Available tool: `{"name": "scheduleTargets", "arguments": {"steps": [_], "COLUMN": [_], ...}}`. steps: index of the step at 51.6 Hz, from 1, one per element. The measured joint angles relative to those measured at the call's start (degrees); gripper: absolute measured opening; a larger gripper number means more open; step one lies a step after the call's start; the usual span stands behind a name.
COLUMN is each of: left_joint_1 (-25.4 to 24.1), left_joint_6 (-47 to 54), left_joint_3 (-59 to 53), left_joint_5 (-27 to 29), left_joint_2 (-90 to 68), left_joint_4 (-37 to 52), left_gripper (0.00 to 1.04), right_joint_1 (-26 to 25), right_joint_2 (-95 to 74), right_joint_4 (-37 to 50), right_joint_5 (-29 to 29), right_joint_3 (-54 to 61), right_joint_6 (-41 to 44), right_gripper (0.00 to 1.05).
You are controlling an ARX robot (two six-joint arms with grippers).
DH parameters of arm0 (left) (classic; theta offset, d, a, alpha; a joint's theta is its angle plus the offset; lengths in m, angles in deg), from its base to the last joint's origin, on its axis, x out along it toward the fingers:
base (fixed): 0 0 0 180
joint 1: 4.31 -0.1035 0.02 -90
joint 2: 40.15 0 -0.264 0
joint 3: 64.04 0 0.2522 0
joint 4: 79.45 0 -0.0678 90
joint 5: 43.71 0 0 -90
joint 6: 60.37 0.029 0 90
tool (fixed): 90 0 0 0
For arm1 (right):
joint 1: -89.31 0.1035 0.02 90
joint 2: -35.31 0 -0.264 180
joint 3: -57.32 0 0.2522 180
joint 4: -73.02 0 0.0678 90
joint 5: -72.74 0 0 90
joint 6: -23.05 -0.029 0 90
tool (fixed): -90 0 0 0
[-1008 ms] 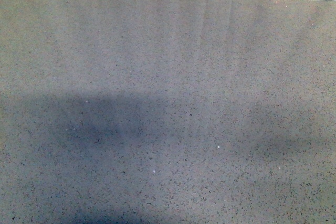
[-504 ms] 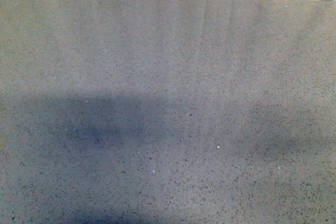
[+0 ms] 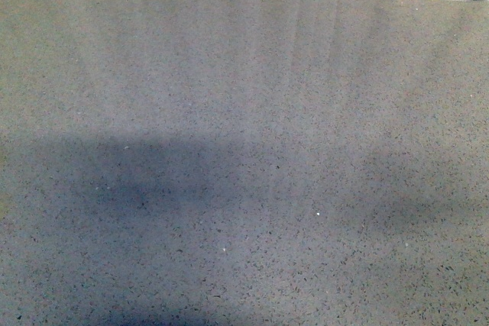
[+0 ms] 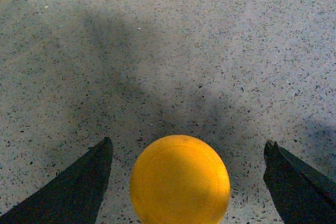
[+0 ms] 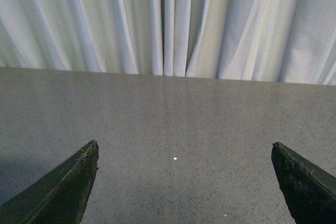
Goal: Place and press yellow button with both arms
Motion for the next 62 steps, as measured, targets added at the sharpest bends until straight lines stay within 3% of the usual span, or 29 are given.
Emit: {"name": "scheduleTargets", "arguments": {"steps": [4,12,15,32,51,55,62], "left_joint_1": [0.09,0.26,0.33,0.37,0.61,3.67,18.10], "left_joint_6": [-0.02,0.00,0.00,0.24,-0.13,-0.83,-3.67], "left_joint_3": [-0.07,-0.20,-0.20,-0.22,2.38,2.97,2.99], "left_joint_5": [0.02,0.26,0.28,0.28,-0.24,0.74,5.09], "left_joint_2": [-0.07,-0.68,-0.74,-0.55,12.09,15.61,21.49], "left_joint_4": [0.24,0.68,0.76,0.68,-7.91,-9.75,-11.87], "left_gripper": [0.74,0.42,0.35,0.34,0.34,0.34,0.34], "right_joint_1": [0.00,0.00,0.00,0.00,0.00,0.00,0.00], "right_joint_2": [0.00,0.00,0.00,0.00,0.00,0.00,0.00], "right_joint_4": [0.00,0.00,0.00,0.00,0.00,0.00,0.00], "right_joint_5": [0.00,0.00,0.00,0.00,0.00,0.00,0.02], "right_joint_3": [-0.02,0.00,-0.02,-0.02,0.00,-0.02,-0.02], "right_joint_6": [0.00,-0.02,-0.02,0.00,0.00,0.00,0.00], "right_gripper": [0.96,0.96,0.96,0.96,0.96,0.96,0.96]}}
